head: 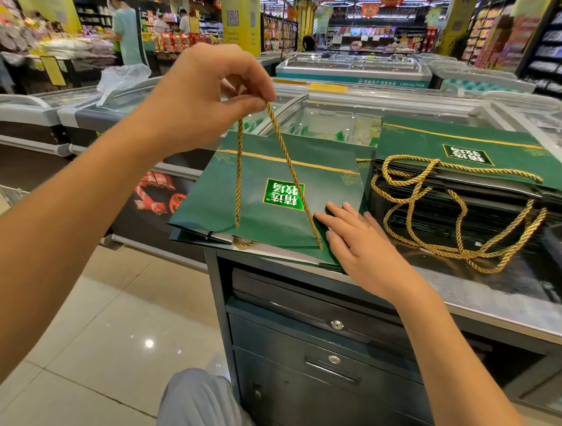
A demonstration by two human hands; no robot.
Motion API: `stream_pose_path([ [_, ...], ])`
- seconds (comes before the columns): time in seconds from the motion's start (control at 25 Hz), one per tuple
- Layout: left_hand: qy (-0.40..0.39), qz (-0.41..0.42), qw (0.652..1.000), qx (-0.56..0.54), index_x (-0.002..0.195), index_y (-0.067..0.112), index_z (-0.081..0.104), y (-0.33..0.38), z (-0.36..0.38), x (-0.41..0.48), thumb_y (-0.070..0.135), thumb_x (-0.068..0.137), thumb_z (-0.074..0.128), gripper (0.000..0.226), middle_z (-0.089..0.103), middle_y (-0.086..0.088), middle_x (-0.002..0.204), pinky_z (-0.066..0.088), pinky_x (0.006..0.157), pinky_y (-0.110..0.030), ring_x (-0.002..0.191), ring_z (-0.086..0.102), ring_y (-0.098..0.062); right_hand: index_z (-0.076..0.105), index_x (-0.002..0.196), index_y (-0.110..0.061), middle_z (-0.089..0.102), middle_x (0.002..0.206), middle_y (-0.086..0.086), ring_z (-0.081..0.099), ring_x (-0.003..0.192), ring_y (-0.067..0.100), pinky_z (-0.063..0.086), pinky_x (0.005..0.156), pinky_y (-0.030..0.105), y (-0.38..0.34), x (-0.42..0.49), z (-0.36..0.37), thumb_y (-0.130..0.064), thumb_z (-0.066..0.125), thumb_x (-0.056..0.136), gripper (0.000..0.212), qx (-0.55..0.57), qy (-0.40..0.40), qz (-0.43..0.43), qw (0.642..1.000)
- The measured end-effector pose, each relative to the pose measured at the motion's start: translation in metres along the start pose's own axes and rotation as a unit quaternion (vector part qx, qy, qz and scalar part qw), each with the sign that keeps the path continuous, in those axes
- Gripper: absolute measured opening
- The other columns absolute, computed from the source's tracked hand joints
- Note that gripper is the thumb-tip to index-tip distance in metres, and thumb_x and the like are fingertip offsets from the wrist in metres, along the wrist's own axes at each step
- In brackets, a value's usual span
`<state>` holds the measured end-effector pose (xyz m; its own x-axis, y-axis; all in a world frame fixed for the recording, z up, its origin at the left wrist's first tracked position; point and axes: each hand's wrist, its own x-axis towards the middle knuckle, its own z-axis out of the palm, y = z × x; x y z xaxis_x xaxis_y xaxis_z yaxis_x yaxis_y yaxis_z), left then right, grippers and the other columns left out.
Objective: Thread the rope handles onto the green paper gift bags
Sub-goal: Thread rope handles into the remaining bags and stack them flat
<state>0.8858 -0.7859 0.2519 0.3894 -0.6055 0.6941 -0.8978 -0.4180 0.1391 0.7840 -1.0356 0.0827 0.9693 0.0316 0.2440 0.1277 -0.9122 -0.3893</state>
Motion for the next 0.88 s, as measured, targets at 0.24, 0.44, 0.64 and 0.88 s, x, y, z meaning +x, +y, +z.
stream_pose_path([
  [0.24,-0.045,-0.062,0.996,-0.038,0.106,0.014,0.074,-0.014,0.018,-0.004,0.016,0.09,0.074,0.016,0.069,0.002,0.093,0.056,0.083,-0.028,0.081,0.063,-0.013,0.036,0.155,-0.037,0.023,0.167,-0.011,0.005,0.156,0.01,-0.004,0.127,0.034,0.001,0.0,0.003,-0.03,0.033,0.11,0.046,-0.008,0.011,-0.002,1.0],
  [0.44,-0.141,-0.23,0.961,-0.056,0.131,0.027,0.062,-0.048,0.038,-0.052,0.047,0.086,0.074,0.051,0.066,0.006,0.113,0.054,0.097,-0.042,0.099,0.067,-0.013,0.042,0.153,-0.034,0.029,0.164,-0.011,0.01,0.156,0.01,-0.001,0.128,0.036,0.002,-0.001,0.004,-0.028,0.035,0.109,0.044,0.01,0.031,-0.009,0.999],
  [0.64,0.023,-0.424,0.881,-0.211,0.129,0.027,0.055,-0.054,0.064,-0.149,0.025,0.088,0.077,0.046,0.066,0.003,0.114,0.058,0.084,-0.027,0.1,0.068,-0.013,0.054,0.145,-0.028,0.045,0.156,-0.007,0.027,0.152,0.013,0.012,0.128,0.041,0.002,-0.002,0.009,-0.022,0.044,0.106,0.04,0.002,0.078,-0.006,0.997],
  [0.88,0.139,-0.487,0.724,-0.467,0.127,0.007,0.06,-0.018,0.084,-0.183,0.004,0.097,0.058,0.03,0.077,-0.011,0.104,0.062,0.068,-0.027,0.086,0.075,-0.022,0.074,0.117,-0.02,0.074,0.114,-0.008,0.07,0.104,0.014,0.058,0.087,0.043,-0.019,-0.011,0.004,-0.017,0.059,0.095,0.026,0.025,0.231,-0.077,0.97],
])
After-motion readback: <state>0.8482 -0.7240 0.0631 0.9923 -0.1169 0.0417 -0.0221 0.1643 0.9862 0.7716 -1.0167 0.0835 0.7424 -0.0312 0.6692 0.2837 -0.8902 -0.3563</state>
